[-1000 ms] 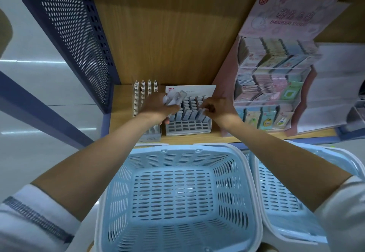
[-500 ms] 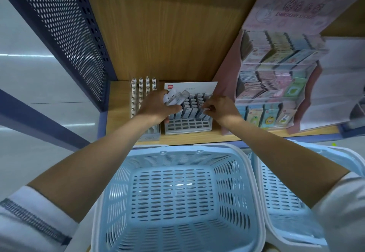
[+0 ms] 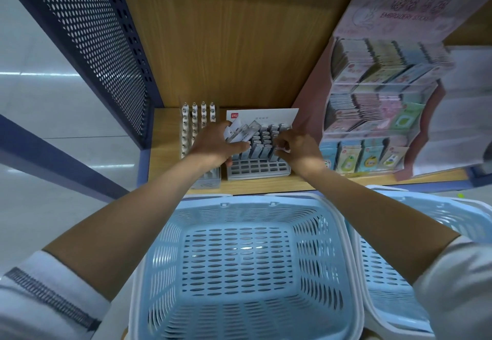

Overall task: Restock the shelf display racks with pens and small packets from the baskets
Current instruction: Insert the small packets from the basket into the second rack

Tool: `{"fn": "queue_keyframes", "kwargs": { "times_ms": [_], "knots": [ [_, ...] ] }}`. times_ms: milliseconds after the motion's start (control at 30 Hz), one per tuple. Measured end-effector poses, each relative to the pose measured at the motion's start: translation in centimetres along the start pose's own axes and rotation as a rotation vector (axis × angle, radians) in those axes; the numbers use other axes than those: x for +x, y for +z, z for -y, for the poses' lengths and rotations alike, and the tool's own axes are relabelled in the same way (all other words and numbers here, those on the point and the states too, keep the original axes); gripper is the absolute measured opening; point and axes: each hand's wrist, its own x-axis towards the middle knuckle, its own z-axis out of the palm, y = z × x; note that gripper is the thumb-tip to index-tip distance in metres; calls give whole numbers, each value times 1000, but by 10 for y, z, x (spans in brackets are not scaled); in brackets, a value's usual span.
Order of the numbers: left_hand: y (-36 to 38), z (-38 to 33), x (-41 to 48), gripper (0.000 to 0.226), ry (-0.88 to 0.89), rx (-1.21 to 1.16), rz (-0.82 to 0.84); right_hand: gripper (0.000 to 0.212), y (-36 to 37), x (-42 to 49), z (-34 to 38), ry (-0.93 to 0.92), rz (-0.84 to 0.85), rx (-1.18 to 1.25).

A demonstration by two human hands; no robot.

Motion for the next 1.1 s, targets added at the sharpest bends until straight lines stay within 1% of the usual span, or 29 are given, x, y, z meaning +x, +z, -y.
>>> {"fn": "queue_keyframes", "kwargs": {
  "times_ms": [100,233,367,500,567,633,667,700,767,833,867,933,1000,1067,1100],
  "knots": [
    [1,-1,0,63,9,-7,-7,11,2,-2,-9,0,-63,23],
    [2,2,4,62,27,-20,1,11,9,-4,-14,-70,-62,60],
    [3,5,6,64,24,-27,6,10,8,3,-21,10,-93,22],
    [3,4,5,65,28,-36,6,7,9,2,-15,-59,-73,6],
    [2,3,4,66,20,-30,9,8,6,3,-13,-41,-53,-7],
    [1,2,2,67,9,-17,12,15,0,2,-12,-15,-20,0],
    [1,1,0,67,9,-12,12,21,-5,1,-10,2,-9,41],
    [0,0,-1,67,10,-12,14,26,-11,1,-6,23,-7,139],
    [0,-3,-4,65,12,-8,33,28,-26,2,9,94,-17,476],
    [1,-8,-8,56,15,-11,66,25,-37,6,26,150,67,807],
    [2,-11,-9,52,15,-23,79,24,-41,8,31,133,124,863],
    [1,-17,-14,50,0,-61,73,20,-45,9,34,102,217,869],
    [-2,-23,-18,42,-34,-89,22,13,-48,7,28,139,236,879],
    [-2,-27,-21,33,-59,-134,-23,14,-50,3,22,154,252,886],
    [-2,-28,-21,34,-61,-160,-33,15,-50,0,21,122,269,864]
  ]
}}
